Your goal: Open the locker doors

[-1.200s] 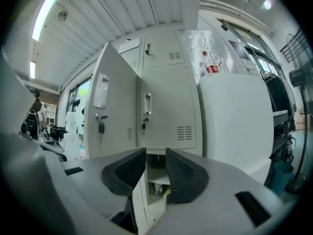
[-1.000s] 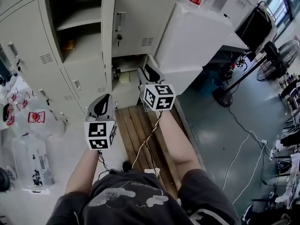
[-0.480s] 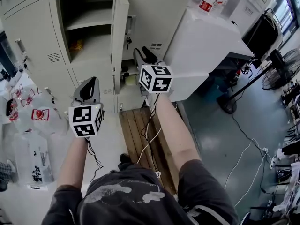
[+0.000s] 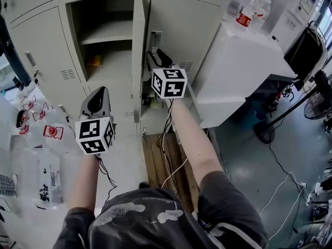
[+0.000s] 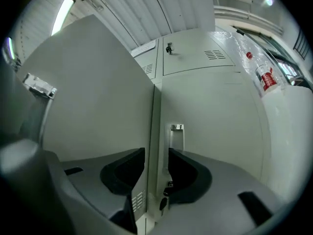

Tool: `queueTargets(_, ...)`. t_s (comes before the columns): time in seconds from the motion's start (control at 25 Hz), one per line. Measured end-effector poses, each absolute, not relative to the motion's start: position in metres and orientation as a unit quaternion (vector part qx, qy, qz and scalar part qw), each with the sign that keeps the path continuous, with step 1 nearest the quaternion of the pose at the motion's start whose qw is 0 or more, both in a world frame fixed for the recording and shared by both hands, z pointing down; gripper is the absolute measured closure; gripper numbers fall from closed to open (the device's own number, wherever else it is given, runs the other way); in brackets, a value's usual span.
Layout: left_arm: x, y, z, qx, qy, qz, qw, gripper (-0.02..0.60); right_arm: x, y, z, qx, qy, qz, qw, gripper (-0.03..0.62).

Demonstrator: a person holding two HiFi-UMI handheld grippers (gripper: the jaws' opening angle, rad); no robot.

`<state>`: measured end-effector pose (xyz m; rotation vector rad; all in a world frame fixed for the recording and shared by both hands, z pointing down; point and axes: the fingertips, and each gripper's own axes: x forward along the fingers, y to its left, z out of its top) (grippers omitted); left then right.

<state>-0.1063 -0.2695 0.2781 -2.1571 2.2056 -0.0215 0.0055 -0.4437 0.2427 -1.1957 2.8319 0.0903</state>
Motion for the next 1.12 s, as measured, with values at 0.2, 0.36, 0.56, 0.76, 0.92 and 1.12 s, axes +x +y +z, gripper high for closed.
queueTargets(0.2, -0.117, -0.285, 0.282, -0.686, 0.727, -0.007, 0.024, 0.572, -0.014, -0.469, 0.24, -0.385, 0.921, 0.041, 0.032, 0.423)
queueTargets(0.36, -0.123, -0.297, 0.285, -0.681, 0.732, -0.009, 0.024, 0.572, -0.02, -0.483, 0.239, -0.396, 0.916, 0.049, 0.036, 0.392)
queueTargets(0.56, -0.128, -0.307, 0.288, -0.675, 0.738, -0.005, 0.016, 0.572, -0.029, -0.494, 0.239, -0.394, 0.917, 0.047, 0.033, 0.387)
queueTargets(0.76, -0.133, -0.308, 0.293, -0.67, 0.742, -0.006, 0.01, 0.572, -0.035, -0.506, 0.242, -0.411, 0.91, 0.046, 0.027, 0.388)
queueTargets(0.92, -0.137, -0.307, 0.296, -0.666, 0.745, -0.007, 0.007, 0.572, -0.037, -0.509, 0.242, -0.422, 0.905, 0.035, 0.027, 0.388)
queueTargets(1.12, -0.138, -0.307, 0.296, -0.666, 0.746, -0.006, 0.006, 0.572, -0.035, -0.508, 0.241, -0.42, 0.907, 0.025, 0.032, 0.41)
